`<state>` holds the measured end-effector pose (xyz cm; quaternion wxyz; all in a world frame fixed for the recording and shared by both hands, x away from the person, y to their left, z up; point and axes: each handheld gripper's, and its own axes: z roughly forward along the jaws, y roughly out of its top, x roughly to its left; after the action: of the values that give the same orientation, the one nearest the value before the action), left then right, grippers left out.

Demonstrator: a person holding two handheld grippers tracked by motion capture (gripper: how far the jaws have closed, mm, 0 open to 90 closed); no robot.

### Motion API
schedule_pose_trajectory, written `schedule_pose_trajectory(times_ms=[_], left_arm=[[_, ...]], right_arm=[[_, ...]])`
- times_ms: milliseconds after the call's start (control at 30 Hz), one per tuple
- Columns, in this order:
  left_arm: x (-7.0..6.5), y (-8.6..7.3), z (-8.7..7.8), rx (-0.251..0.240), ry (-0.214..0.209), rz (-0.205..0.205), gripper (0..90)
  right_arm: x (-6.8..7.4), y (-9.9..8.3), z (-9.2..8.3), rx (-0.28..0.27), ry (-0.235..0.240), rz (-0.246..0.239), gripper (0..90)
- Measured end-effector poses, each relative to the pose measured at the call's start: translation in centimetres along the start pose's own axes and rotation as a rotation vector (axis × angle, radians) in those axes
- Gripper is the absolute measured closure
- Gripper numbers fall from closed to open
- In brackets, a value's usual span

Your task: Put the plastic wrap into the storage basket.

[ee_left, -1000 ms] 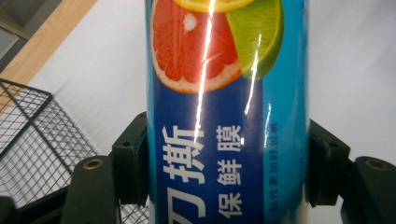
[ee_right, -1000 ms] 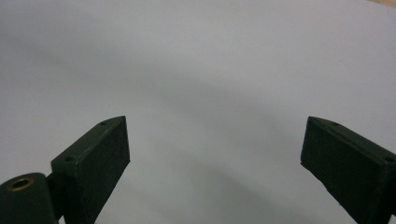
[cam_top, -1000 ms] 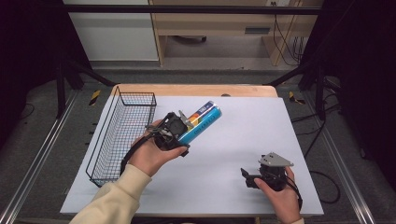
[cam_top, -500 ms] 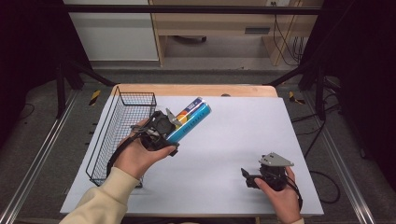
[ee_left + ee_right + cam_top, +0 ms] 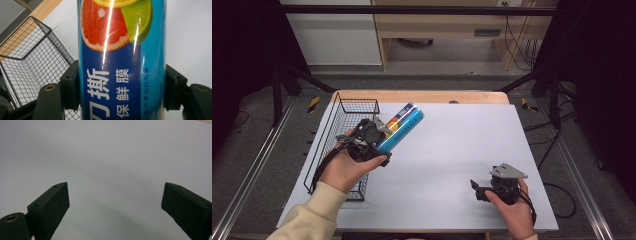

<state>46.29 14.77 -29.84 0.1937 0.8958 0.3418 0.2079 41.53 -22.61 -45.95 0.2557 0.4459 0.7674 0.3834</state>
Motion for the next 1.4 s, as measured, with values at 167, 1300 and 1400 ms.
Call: schedule_pose_trajectory(times_ms=[167, 1300, 1400], left_arm=[[0.7, -0.6, 0.1, 0.009, 0.008, -0.017, 31.8], [3.6, -4.8, -1.4, 0.100, 0.106, -0.136, 31.9], [3.6, -4.9, -1.5, 0.096, 0.106, -0.150, 31.9]], right_arm=[[0.1, 0.0, 0.0, -0.002, 0.004, -0.002, 8.3], [0.5, 0.5, -0.2, -0.045, -0.058, -0.018, 7.8], [0.7, 0.6, 0.1, -0.037, -0.048, -0.024, 7.8]])
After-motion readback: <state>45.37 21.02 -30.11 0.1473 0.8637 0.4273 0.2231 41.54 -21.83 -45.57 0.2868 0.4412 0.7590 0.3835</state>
